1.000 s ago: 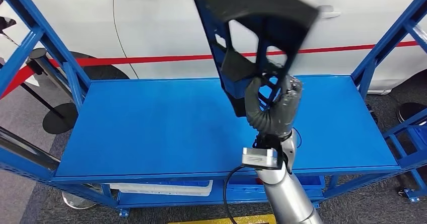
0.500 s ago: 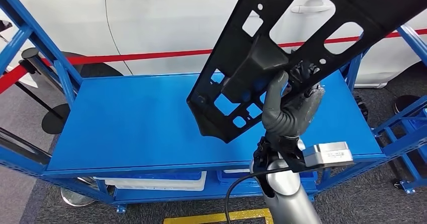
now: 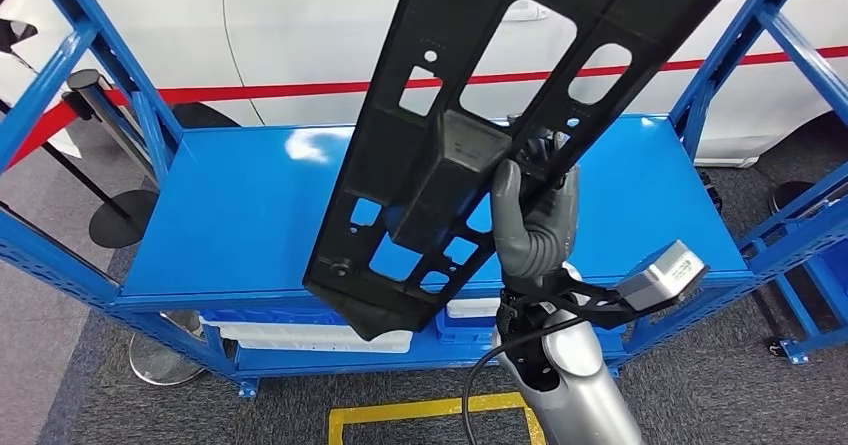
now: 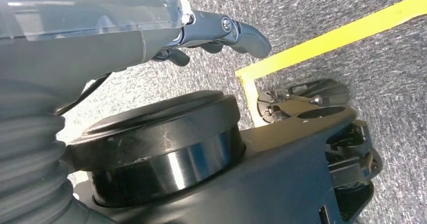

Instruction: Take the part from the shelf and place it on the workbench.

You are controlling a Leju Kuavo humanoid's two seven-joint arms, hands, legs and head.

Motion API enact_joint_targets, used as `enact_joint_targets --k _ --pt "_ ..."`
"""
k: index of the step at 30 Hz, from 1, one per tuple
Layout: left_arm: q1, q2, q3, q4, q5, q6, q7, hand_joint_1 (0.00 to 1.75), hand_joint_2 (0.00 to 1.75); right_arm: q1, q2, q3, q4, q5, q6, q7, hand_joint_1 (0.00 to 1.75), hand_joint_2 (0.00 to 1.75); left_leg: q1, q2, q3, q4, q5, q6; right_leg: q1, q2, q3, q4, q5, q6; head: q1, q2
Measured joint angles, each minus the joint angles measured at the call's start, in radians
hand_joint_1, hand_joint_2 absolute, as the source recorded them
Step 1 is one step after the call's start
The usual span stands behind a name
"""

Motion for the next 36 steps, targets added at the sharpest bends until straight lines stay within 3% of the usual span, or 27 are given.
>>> enact_joint_targets --k 2,5,6,8,10,11,12,13,15,17,18,20,21,23,25,26,27,28,30,32,34,36 --pt "-0.002 -0.001 0.001 0.0 0.0 0.002 -0.001 0.0 1.75 0.003 0.001 0.0 0.012 0.01 0.025 0.006 1.75 1.75 -0.002 -0.001 -0.011 0.007 0.009 -0.012 0.004 0.003 0.058 -0.091 -0.006 -0.01 0.0 0.0" --pt "-0.001 -0.002 0.004 0.0 0.001 0.005 -0.001 0.0 1.75 0.01 0.002 0.0 0.032 0.017 0.045 0.013 1.75 1.75 0.001 -0.003 -0.022 0.01 0.018 -0.032 0.01 0.002 0.051 -0.11 0.003 -0.038 -0.001 0.0" --pt "-0.001 -0.002 0.006 0.0 0.002 0.006 -0.001 0.0 1.75 0.011 0.003 0.0 0.038 0.017 0.049 0.016 1.75 1.75 0.003 -0.003 -0.031 0.026 -0.001 -0.036 0.011 0.0 0.044 -0.113 0.011 -0.049 -0.002 0.0" --pt "-0.002 -0.002 0.008 0.0 0.002 0.007 -0.001 0.0 1.75 0.012 0.006 0.0 0.052 0.017 0.053 0.023 1.75 1.75 0.006 -0.003 -0.061 0.111 -0.083 -0.04 0.013 -0.005 0.026 -0.116 0.03 -0.066 -0.002 0.0" --pt "-0.004 -0.002 0.008 0.0 0.002 0.007 -0.001 0.0 1.75 0.013 0.009 -0.001 0.066 0.017 0.054 0.025 1.75 1.75 0.005 -0.003 -0.091 0.235 -0.161 -0.04 0.019 -0.006 0.002 -0.115 0.048 -0.074 -0.003 0.0" --pt "-0.005 -0.002 0.008 0.0 0.002 0.007 -0.001 0.0 1.75 0.014 0.009 -0.002 0.073 0.017 0.055 0.025 1.75 1.75 0.005 -0.003 -0.095 0.276 -0.174 -0.04 0.023 -0.007 -0.01 -0.115 0.056 -0.076 -0.002 0.0" --pt "-0.006 -0.002 0.009 0.0 0.002 0.008 -0.001 0.0 1.75 0.015 0.009 -0.003 0.08 0.018 0.055 0.026 1.75 1.75 0.004 -0.003 -0.081 0.286 -0.163 -0.037 0.027 -0.007 -0.022 -0.113 0.065 -0.077 -0.003 0.0" --pt "-0.006 -0.002 0.009 0.0 0.002 0.008 -0.001 0.0 1.75 0.015 0.009 -0.003 0.086 0.019 0.055 0.026 1.75 1.75 0.002 -0.003 -0.051 0.262 -0.138 -0.033 0.03 -0.007 -0.034 -0.112 0.074 -0.077 -0.002 0.0" --pt "-0.005 -0.001 0.009 0.0 0.002 0.01 0.0 0.0 1.75 0.016 0.009 -0.004 0.095 0.019 0.057 0.026 1.75 1.75 -0.007 -0.003 0.045 0.134 -0.093 -0.016 0.034 -0.005 -0.053 -0.11 0.09 -0.074 -0.002 0.0" --pt "-0.006 0.001 0.009 0.0 0.002 0.011 -0.001 0.0 1.75 0.016 0.01 -0.006 0.101 0.019 0.07 0.025 1.75 1.75 -0.016 -0.003 0.121 0.011 -0.094 -0.004 0.034 -0.006 -0.064 -0.11 0.107 -0.066 -0.002 0.0" --pt "-0.006 0.002 0.009 0.0 0.003 0.012 -0.001 0.0 1.75 0.017 0.01 -0.006 0.104 0.018 0.08 0.025 1.75 1.75 -0.019 -0.003 0.134 -0.017 -0.1 -0.001 0.032 -0.008 -0.066 -0.112 0.116 -0.061 -0.002 0.0" --pt "-0.004 0.002 0.012 0.0 0.007 0.012 -0.002 0.0 1.75 0.019 0.009 -0.009 0.112 0.015 0.103 0.023 1.75 1.75 -0.02 -0.002 0.132 -0.037 -0.085 0.003 0.029 -0.01 -0.07 -0.118 0.13 -0.049 -0.002 0.0" --pt "-0.004 0.002 0.014 0.0 0.01 0.013 -0.003 0.0 1.75 0.02 0.009 -0.011 0.116 0.013 0.114 0.022 1.75 1.75 -0.017 0.0 0.126 -0.043 -0.072 0.008 0.028 -0.008 -0.075 -0.113 0.119 -0.043 -0.001 0.0" --pt "-0.005 0.002 0.017 0.0 0.012 0.012 -0.002 0.0 1.75 0.023 0.008 -0.015 0.124 0.009 0.131 0.022 1.75 1.75 -0.011 0.005 0.108 -0.051 -0.046 0.017 0.024 -0.004 -0.1 -0.049 0.043 -0.031 0.0 0.0" --pt "-0.005 0.002 0.018 0.0 0.012 0.011 0.002 0.0 1.75 0.032 0.005 -0.019 0.135 0.002 0.141 0.022 1.75 1.75 -0.012 0.007 0.082 -0.049 -0.027 0.021 0.017 -0.002 -0.131 0.072 -0.045 -0.021 0.001 0.0" --pt "-0.005 0.002 0.019 0.0 0.012 0.01 0.003 0.0 1.75 0.04 0.003 -0.021 0.142 -0.001 0.144 0.022 1.75 1.75 -0.011 0.007 0.069 -0.047 -0.018 0.019 0.013 -0.002 -0.139 0.124 -0.06 -0.016 0.001 0.0" --pt "-0.004 0.002 0.02 0.0 0.012 0.01 0.005 0.0 1.75 0.048 0.002 -0.022 0.15 -0.004 0.147 0.022 1.75 1.75 -0.01 0.008 0.054 -0.042 -0.01 0.017 0.008 -0.003 -0.134 0.15 -0.051 -0.012 0.001 0.0" --pt "-0.004 0.002 0.021 0.0 0.012 0.01 0.005 0.0 1.75 0.054 0.0 -0.024 0.158 -0.007 0.149 0.022 1.75 1.75 -0.009 0.008 0.039 -0.036 -0.004 0.013 0.003 -0.003 -0.114 0.144 -0.026 -0.007 0.001 0.0" --pt "-0.004 0.002 0.024 0.0 0.012 0.01 0.006 0.0 1.75 0.062 -0.001 -0.027 0.171 -0.009 0.154 0.022 1.75 1.75 -0.006 0.008 0.008 -0.018 0.005 0.004 -0.006 -0.003 -0.029 0.044 0.013 0.0 0.001 0.0" --pt "-0.005 0.002 0.025 0.0 0.012 0.01 0.007 0.0 1.75 0.066 -0.001 -0.03 0.181 -0.009 0.158 0.021 1.75 1.75 -0.007 0.007 -0.014 -0.001 0.012 -0.007 -0.005 0.0 0.046 -0.07 0.001 -0.006 -0.001 0.0" --pt "-0.005 0.003 0.025 0.0 0.013 0.01 0.007 0.0 1.75 0.072 -0.001 -0.033 0.192 -0.009 0.16 0.02 1.75 1.75 -0.006 0.007 -0.026 0.005 0.024 -0.021 0.004 0.002 0.059 -0.108 -0.01 -0.021 -0.002 0.0" --pt "-0.004 0.003 0.026 0.0 0.013 0.01 0.007 0.0 1.75 0.079 -0.002 -0.035 0.202 -0.009 0.16 0.02 1.75 1.75 -0.001 0.007 -0.038 0.014 0.016 -0.034 0.006 0.0 0.045 -0.11 0.004 -0.039 -0.002 0.0"
